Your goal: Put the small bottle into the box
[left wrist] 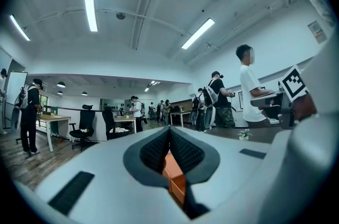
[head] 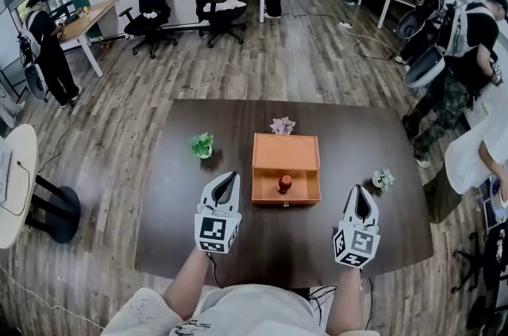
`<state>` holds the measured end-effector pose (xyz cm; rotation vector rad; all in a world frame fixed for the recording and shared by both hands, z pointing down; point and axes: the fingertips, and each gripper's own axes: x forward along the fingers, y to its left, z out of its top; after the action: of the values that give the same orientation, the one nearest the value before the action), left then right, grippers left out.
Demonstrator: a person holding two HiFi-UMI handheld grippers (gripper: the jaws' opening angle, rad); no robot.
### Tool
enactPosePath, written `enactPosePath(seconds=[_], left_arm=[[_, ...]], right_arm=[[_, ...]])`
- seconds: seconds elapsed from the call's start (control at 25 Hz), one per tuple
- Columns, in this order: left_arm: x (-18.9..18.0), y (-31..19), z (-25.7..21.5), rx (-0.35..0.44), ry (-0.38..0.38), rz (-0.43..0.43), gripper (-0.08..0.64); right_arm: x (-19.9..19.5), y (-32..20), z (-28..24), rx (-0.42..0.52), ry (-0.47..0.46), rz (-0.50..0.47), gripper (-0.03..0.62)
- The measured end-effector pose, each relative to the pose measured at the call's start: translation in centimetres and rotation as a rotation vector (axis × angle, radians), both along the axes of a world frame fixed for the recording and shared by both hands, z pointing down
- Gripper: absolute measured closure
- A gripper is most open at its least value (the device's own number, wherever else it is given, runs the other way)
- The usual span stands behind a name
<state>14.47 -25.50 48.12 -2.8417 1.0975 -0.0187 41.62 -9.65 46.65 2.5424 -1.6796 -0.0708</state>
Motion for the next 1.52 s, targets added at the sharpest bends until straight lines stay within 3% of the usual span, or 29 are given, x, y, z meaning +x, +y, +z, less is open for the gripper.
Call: enactPosePath(seconds=[1.52], left_arm=[[-0.1,0.01,0.03,0.0,0.001,-0.006,0.557]], right_arm=[[0.05,0.49,-0.09,0.004,0.013,-0.006,0.592]])
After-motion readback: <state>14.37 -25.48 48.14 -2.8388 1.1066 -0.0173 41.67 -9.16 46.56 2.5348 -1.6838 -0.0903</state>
